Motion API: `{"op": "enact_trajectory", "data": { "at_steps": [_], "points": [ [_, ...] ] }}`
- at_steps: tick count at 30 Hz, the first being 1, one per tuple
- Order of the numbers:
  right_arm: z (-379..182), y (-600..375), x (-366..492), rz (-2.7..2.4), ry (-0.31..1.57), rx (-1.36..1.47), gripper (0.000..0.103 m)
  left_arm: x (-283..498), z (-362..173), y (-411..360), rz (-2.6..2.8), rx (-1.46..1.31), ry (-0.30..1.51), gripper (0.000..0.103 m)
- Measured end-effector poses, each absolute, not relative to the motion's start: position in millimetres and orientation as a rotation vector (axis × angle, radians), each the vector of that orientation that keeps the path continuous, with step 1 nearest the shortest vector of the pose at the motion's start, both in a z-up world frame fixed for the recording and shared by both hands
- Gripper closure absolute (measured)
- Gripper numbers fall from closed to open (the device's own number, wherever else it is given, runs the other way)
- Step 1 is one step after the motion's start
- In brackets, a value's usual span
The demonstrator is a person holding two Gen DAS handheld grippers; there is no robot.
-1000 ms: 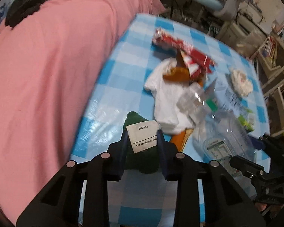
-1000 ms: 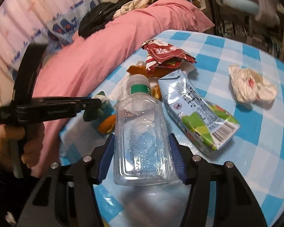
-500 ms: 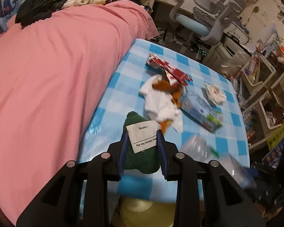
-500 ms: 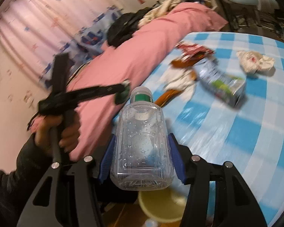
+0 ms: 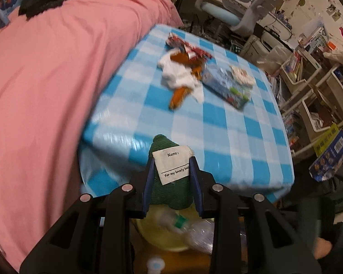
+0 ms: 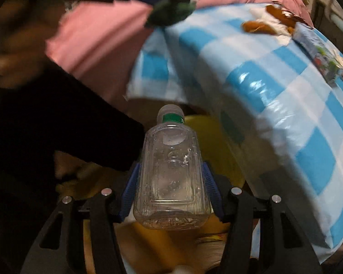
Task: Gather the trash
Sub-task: 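Lower the bottle into the yellow bin with the right gripper while the left drops the plush toy in, then raise both grippers from the bin back over the table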
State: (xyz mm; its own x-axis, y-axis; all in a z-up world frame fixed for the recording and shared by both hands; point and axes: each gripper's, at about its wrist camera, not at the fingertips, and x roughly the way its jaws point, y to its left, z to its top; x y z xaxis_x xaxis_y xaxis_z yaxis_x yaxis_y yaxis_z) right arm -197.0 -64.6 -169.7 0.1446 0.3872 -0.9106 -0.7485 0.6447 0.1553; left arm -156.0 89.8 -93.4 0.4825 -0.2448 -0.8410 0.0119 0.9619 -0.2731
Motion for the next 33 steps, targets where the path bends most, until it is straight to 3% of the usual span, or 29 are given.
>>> {"op": "enact_trajectory", "data": {
  "at_steps": [6, 16, 19, 24, 29, 33],
  "points": [
    [-205.5, -54.3, -185.6, 0.771, 1.194, -0.364, 0.047, -177.1, -123.3, 73.5, -0.175, -0.24, 1.155, 0.073],
    [-162.1, -100.1, -199.2, 0.667, 1.104, -0.262, 0.037, -193.3, -146.3, 49.7, -0.211, -0.168, 1.24, 0.072],
    [-152.2, -113.3, -199.3, 0.625, 1.071, -0.225, 0.034, -195.3, -151.0, 44.3, -0.222, -0.144, 1.267, 0.067],
    [-134.7, -131.1, -198.7, 0.58, 0.992, -0.122, 0.032, -200.0, -150.1, 37.0, -0.237, -0.115, 1.272, 0.048],
    [-114.0, -150.6, -195.9, 0.556, 0.925, -0.048, 0.032, -201.0, -133.2, 41.9, -0.24, -0.141, 1.21, 0.046],
    [-103.2, -160.6, -194.8, 0.525, 0.858, 0.005, 0.032, -196.8, -96.9, 47.9, -0.181, -0.127, 1.037, 0.041]
  ]
}}
